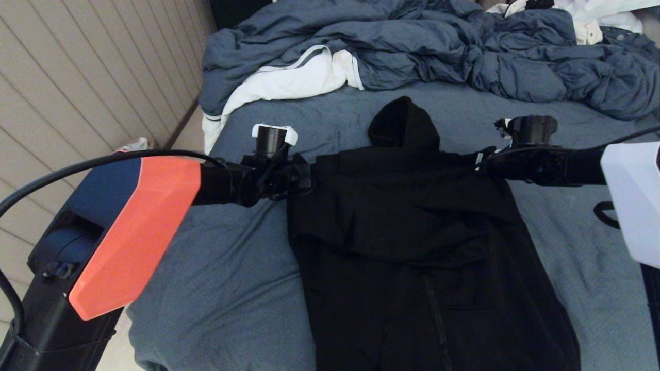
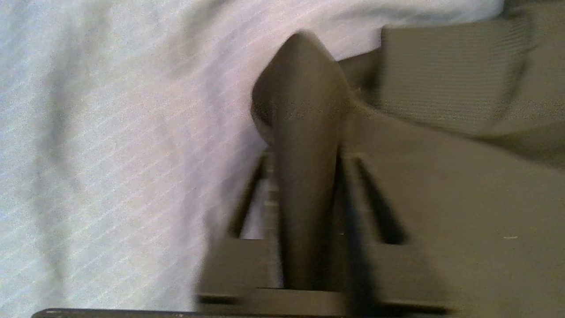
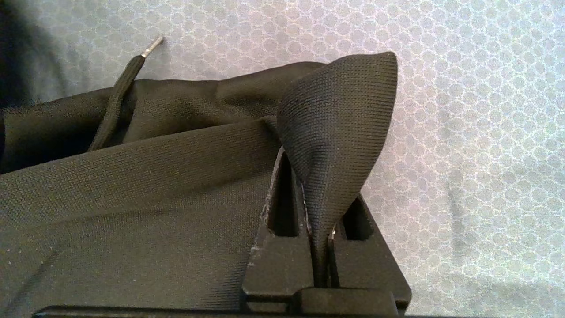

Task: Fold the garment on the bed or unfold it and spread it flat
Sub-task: Fold the black sweatshirt

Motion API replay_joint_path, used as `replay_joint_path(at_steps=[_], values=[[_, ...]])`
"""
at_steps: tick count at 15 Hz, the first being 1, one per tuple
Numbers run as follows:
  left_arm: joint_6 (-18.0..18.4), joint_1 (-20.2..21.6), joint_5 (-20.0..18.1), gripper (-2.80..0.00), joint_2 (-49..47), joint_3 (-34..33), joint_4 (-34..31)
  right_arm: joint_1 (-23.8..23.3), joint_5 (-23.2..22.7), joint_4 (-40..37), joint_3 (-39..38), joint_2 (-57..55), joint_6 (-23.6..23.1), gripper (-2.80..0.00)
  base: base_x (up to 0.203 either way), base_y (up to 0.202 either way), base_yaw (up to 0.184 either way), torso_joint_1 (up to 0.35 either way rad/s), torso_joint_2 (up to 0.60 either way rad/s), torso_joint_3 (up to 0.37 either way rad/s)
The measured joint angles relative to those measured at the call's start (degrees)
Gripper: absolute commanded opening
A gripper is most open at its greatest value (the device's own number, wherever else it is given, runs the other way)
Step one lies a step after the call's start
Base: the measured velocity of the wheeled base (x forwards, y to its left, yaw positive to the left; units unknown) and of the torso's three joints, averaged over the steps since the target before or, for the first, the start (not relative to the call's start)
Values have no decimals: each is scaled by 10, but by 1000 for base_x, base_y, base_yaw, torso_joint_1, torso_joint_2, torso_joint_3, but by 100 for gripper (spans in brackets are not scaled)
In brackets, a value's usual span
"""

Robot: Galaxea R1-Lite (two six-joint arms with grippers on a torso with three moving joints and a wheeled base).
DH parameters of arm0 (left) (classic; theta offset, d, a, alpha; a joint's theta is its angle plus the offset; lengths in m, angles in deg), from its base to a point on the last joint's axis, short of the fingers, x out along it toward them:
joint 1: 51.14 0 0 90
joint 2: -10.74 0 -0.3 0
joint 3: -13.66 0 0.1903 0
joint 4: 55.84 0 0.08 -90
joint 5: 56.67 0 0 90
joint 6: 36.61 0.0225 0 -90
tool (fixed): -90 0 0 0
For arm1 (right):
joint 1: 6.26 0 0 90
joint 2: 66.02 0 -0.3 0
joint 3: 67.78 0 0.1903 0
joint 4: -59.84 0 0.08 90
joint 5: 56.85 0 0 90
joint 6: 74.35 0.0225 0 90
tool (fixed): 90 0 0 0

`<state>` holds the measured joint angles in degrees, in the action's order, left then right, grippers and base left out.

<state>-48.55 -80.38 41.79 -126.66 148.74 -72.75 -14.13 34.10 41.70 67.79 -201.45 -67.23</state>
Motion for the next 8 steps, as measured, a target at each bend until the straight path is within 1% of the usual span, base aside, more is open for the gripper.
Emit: replay_joint_path(at_steps=[4,8], values=[[-1,0,-5,0,13,-1,-8,1,-1,0,0,4,-1,-280,0,0,0,0,0,0],[-2,0,1,0,33,-1,-7,1,-4,-7,-3,27,3,-280,0,0,0,0,0,0]])
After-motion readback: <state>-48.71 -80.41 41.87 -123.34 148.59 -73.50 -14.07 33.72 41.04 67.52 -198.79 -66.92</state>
